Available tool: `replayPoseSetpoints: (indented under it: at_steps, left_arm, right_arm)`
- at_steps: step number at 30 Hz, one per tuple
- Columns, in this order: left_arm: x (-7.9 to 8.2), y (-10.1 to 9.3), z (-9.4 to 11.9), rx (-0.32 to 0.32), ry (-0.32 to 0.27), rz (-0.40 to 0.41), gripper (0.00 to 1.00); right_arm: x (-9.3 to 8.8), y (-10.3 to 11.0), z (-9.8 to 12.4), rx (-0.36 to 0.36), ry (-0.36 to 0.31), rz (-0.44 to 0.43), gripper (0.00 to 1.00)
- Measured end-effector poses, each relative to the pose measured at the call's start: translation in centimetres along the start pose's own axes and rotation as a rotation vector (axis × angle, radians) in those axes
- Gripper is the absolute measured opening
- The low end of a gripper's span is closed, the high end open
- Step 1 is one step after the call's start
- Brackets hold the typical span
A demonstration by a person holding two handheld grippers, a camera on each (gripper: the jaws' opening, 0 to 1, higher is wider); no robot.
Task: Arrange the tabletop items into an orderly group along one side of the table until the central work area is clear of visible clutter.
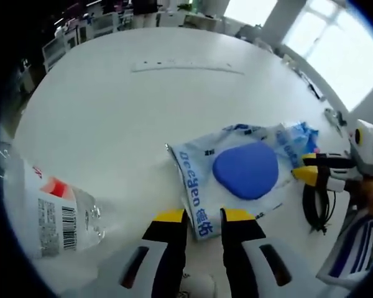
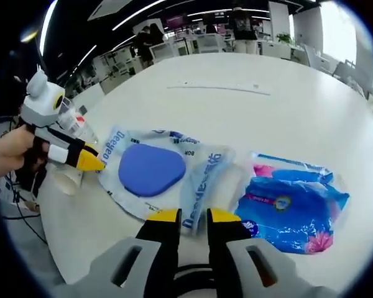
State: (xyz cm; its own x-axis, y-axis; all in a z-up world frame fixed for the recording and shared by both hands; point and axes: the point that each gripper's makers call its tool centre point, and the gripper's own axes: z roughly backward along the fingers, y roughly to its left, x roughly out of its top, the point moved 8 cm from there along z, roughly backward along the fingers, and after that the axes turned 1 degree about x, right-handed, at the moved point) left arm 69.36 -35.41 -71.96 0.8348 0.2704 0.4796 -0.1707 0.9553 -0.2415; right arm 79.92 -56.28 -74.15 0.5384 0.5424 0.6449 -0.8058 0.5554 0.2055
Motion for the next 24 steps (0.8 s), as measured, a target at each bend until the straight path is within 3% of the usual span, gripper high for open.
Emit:
replayPoseSetpoints:
  at_steps: [6,9,16,24]
  left_arm:
    - [0.9,-0.2,1.3,-0.003,-0.064,-0.023,0.35]
    - [1.2,-0.5,1.9,-0.003,-0.087,-0.060,0.47]
    - [1.8,-1.2,3.6,-0.037,-0.137,-0.117,0.55]
    - [1.6,-1.3,5.6,-0.040,-0.151,-0.147,0.60]
  right_arm:
    - [1.0,0.8,1.0,0.019,-0.046,0.066,0.30]
    - [1.4,1.1,1.5,0.014,-0.085,0.098,0.43]
    - [2.6,2.3,2.9,0.048,-0.175,0.126,0.63]
    - [3.2,2.8,4.3,0.040,-0.181,0.150,0.65]
